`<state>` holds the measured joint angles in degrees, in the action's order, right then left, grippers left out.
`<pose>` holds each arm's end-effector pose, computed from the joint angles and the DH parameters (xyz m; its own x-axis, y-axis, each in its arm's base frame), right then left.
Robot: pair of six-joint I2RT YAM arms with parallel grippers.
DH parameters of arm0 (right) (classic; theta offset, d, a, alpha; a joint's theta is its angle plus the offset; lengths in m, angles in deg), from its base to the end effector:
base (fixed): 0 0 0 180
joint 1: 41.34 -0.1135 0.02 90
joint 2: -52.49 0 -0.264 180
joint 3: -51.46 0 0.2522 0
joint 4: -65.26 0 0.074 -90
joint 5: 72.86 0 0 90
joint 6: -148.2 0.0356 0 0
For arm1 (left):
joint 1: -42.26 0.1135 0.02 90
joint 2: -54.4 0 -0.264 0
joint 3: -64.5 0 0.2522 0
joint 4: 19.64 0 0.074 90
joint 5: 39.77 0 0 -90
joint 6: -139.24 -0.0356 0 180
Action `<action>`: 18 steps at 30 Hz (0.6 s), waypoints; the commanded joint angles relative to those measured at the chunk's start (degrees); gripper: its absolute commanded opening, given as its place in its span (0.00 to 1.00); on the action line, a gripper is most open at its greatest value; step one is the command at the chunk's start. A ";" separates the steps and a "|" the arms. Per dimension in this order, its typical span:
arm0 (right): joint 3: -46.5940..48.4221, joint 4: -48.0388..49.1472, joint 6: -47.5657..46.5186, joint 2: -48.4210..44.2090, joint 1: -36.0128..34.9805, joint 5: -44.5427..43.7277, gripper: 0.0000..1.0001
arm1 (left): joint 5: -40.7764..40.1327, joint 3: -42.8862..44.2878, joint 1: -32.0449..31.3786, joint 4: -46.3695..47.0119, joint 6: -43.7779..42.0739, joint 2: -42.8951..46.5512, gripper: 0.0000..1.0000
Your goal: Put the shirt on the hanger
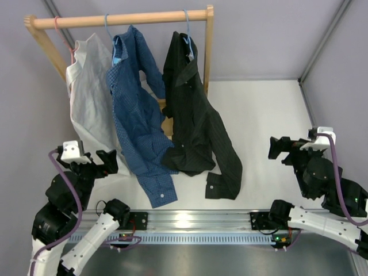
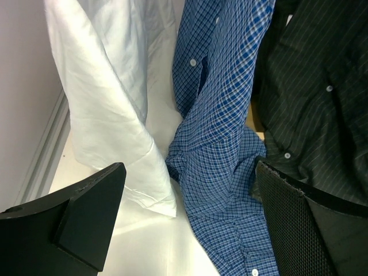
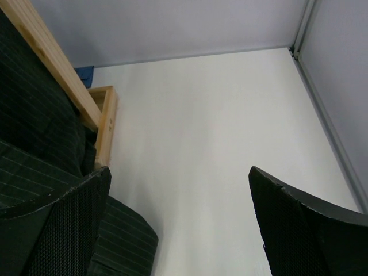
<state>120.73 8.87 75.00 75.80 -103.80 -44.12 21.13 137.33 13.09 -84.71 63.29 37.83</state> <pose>0.0473 0.0232 0.3828 -0.0881 0.1316 -0.9874 -0.0023 0.9912 0.1323 0.0180 0.0098 0.3824 -0.1312 -0.1697 -0.9767 -0.0264 0.9855 -0.1676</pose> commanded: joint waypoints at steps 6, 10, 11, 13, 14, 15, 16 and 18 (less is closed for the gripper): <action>-0.93 -2.90 -1.42 3.41 -0.03 -4.05 1.00 | -0.52 -2.20 0.25 3.59 -1.30 -2.05 0.98; -0.66 -2.90 -1.50 3.50 -0.03 -4.40 1.00 | -0.34 -2.20 0.25 3.67 -1.47 -3.02 0.98; -0.75 -2.90 -1.33 3.41 -0.03 -4.49 1.00 | -0.25 -2.20 0.25 3.67 -1.47 -3.11 0.98; -0.92 -2.90 -1.07 3.15 -0.03 -4.31 1.00 | -0.17 -2.20 0.34 3.67 -1.47 -3.55 0.98; -1.10 -2.98 -0.89 3.06 -0.03 -4.23 0.99 | -0.25 -2.46 0.25 3.93 -1.47 -3.64 0.98; -1.19 -2.98 -0.80 2.97 -0.03 -4.05 0.99 | -0.17 -2.55 0.25 4.11 -1.39 -3.64 0.98; -1.19 -2.98 -0.80 2.97 -0.03 -3.79 1.00 | -0.34 -2.64 0.25 4.29 -1.30 -3.64 0.98; -1.28 -2.98 -0.36 3.23 -0.12 -3.78 0.99 | -0.34 -2.99 0.25 4.72 -1.47 -3.72 0.98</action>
<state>119.96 7.14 74.34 79.16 -103.80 -46.89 21.00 134.97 13.09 -83.53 62.61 34.98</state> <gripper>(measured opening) 0.993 0.982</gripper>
